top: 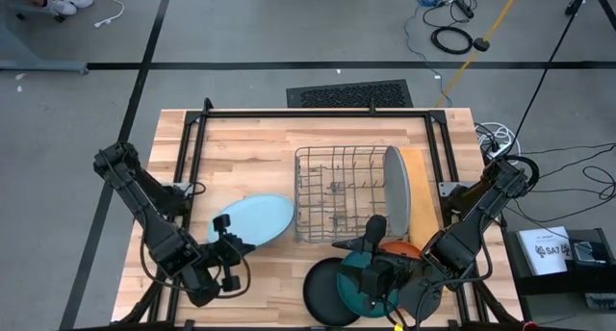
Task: Sort dishes
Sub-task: Put the light blue plate into the dish rack
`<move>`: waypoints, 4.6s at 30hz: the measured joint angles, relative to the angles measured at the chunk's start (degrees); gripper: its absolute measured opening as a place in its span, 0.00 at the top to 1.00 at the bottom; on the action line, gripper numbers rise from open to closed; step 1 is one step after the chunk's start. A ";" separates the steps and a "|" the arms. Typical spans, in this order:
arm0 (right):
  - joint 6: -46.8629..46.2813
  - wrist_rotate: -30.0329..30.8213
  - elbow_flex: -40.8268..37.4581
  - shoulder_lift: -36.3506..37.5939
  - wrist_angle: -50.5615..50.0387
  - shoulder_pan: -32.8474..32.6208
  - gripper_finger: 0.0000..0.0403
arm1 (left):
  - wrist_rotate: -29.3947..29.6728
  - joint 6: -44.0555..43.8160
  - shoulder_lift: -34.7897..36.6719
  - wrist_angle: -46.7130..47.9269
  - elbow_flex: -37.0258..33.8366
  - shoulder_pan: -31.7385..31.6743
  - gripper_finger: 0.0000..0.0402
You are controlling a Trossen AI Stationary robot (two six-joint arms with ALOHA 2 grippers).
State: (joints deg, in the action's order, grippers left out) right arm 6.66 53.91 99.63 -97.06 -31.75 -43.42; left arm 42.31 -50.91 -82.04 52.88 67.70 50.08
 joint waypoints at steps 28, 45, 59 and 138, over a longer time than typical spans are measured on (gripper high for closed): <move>0.02 -0.02 0.00 -0.02 0.21 0.00 0.48 | -19.86 -12.01 -0.35 2.11 -5.79 -2.51 0.60; -0.51 -0.48 0.00 -0.02 -0.15 0.85 0.48 | -35.25 4.78 -13.28 -4.18 -5.84 1.84 0.50; -0.63 -1.70 0.00 -0.02 -0.22 1.14 0.48 | -32.20 5.11 -22.53 -3.15 -5.63 1.71 0.50; -1.53 -1.73 0.00 -0.02 -0.30 1.81 0.48 | -20.07 -11.17 -6.69 -7.11 -13.82 -6.23 0.46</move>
State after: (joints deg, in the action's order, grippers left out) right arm 5.13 52.18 99.63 -97.08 -32.05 -41.60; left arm 22.25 -62.08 -88.73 45.77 53.88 43.85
